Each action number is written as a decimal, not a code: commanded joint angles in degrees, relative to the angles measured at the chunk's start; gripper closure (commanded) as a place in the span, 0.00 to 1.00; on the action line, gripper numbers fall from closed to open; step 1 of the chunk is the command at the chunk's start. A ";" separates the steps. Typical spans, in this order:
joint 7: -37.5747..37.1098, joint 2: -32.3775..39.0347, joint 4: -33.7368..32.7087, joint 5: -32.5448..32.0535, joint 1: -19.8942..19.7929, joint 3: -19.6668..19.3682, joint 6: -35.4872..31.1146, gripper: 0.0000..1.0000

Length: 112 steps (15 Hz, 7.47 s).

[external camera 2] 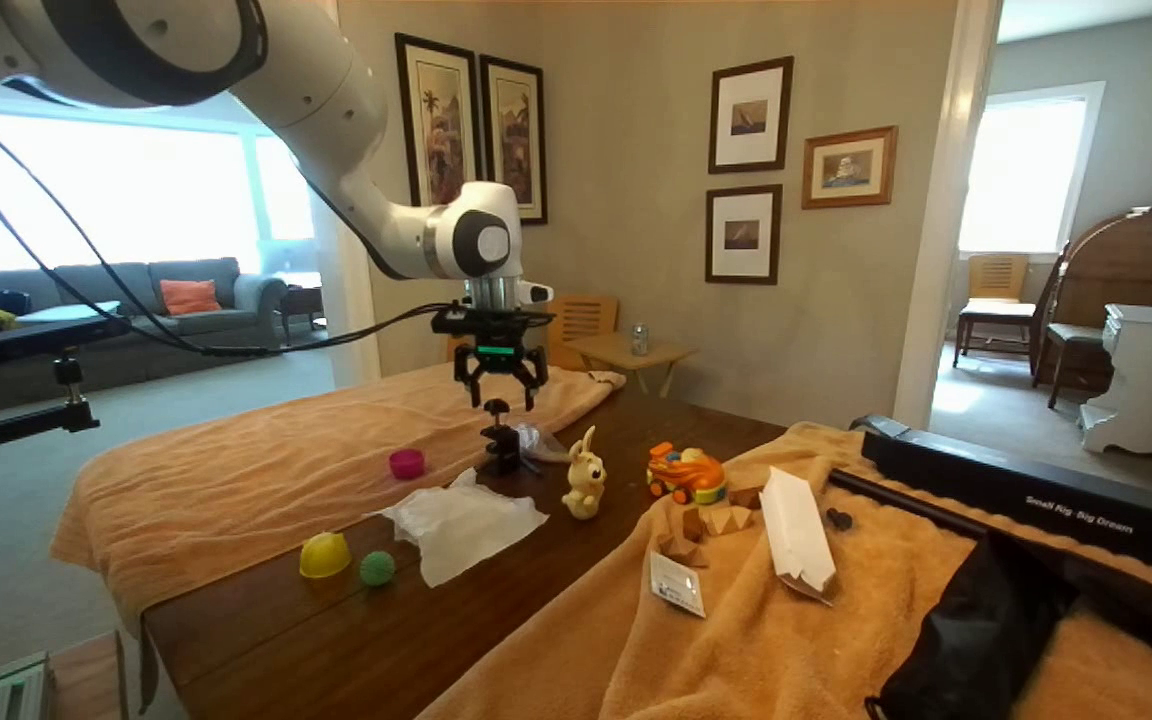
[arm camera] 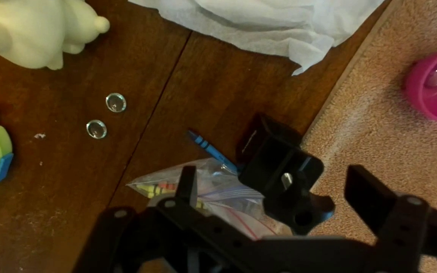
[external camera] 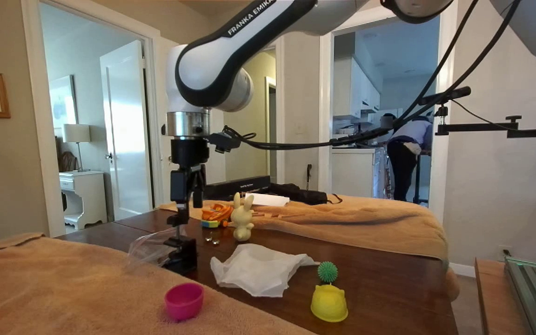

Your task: Turn the black object to the left slightly

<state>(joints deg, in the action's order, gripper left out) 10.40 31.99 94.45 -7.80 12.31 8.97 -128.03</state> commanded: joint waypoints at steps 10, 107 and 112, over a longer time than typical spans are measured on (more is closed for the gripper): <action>2.61 3.56 -2.43 1.85 -0.70 2.40 -1.88 0.00; -30.67 -28.22 21.35 7.92 -0.75 -2.85 3.26 0.00; -28.48 -29.30 21.96 7.93 -1.90 -2.89 6.45 0.00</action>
<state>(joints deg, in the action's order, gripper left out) -20.52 4.75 114.52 -1.19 11.69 5.29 -122.94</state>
